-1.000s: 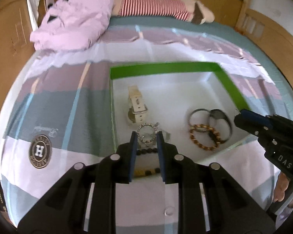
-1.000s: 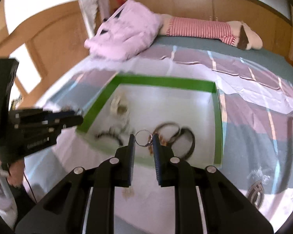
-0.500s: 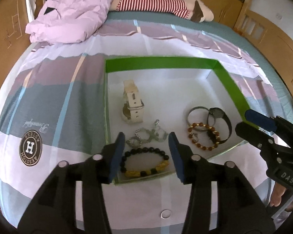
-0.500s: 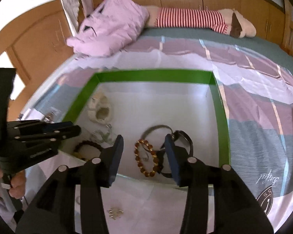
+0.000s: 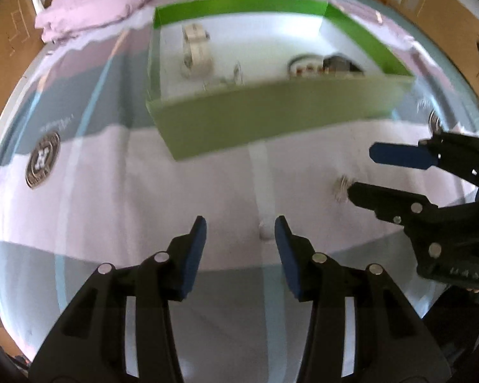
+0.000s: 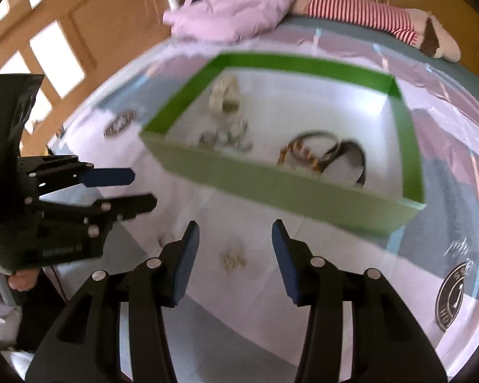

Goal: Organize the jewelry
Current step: 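Drop both rings into the green box by opening both tools, then grasp the plain silver ring with the left tool while the right tool grasps the silver charm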

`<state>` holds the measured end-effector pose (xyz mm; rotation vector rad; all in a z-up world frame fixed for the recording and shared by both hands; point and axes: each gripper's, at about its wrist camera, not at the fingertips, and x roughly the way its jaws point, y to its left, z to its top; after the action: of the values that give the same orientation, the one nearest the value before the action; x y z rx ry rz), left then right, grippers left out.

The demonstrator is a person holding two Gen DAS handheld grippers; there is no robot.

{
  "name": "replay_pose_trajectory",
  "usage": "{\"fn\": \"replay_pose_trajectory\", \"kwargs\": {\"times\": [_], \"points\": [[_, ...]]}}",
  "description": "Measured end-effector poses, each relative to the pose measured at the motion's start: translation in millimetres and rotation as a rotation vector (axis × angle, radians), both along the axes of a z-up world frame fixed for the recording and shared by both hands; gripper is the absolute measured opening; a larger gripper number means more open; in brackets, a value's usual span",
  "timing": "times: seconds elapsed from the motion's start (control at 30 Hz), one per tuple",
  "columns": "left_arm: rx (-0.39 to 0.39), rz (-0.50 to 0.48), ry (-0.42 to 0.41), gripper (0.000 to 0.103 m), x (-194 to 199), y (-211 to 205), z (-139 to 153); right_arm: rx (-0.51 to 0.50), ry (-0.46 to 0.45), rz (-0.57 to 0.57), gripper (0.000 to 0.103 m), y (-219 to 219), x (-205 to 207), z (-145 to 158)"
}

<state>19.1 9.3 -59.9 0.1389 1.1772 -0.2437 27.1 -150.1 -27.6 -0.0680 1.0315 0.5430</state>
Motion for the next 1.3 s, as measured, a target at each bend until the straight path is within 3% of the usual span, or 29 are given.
{"fn": "replay_pose_trajectory", "kwargs": {"times": [0.17,0.3,0.37,0.43,0.5,0.6,0.63,0.67,0.93,1.03,1.07,1.2,1.27,1.3], "points": [[0.022,-0.029,0.023,0.043,-4,-7,-12,-0.054,0.045,0.07,0.048,20,-8,-20],[-0.003,-0.06,0.033,0.045,-7,-14,-15,-0.123,0.07,0.078,0.044,33,-8,-35],[-0.009,-0.077,0.032,0.045,-9,-18,-16,-0.137,0.089,0.059,0.021,30,-4,-40],[-0.004,-0.087,0.027,0.045,-8,-21,-16,-0.145,0.098,0.038,0.016,25,0,-41],[0.003,-0.091,0.023,0.044,-8,-24,-18,-0.14,0.099,0.015,0.015,19,2,-41],[0.001,-0.091,0.016,0.029,-7,-24,-18,-0.141,0.099,-0.001,0.015,12,3,-42],[-0.005,-0.093,0.015,0.018,-7,-25,-18,-0.141,0.102,-0.003,0.015,11,3,-42],[-0.011,-0.095,0.014,0.017,-8,-24,-17,-0.14,0.103,-0.004,0.015,11,3,-43],[-0.007,-0.099,0.014,0.017,-4,-28,-17,-0.157,0.105,0.015,0.016,16,1,-45],[-0.004,-0.101,0.014,0.017,-4,-27,-17,-0.161,0.1,0.026,0.035,20,1,-46],[-0.003,-0.101,0.014,0.017,-4,-28,-17,-0.164,0.101,0.028,0.036,20,0,-47],[-0.009,-0.097,0.01,0.017,-5,-27,-16,-0.177,0.092,0.032,0.036,23,0,-48],[-0.014,-0.098,0.004,0.017,-6,-27,-14,-0.175,0.09,0.026,0.023,22,0,-48],[-0.018,-0.099,0.001,0.017,-6,-27,-13,-0.177,0.089,0.024,0.022,21,0,-48]]}}
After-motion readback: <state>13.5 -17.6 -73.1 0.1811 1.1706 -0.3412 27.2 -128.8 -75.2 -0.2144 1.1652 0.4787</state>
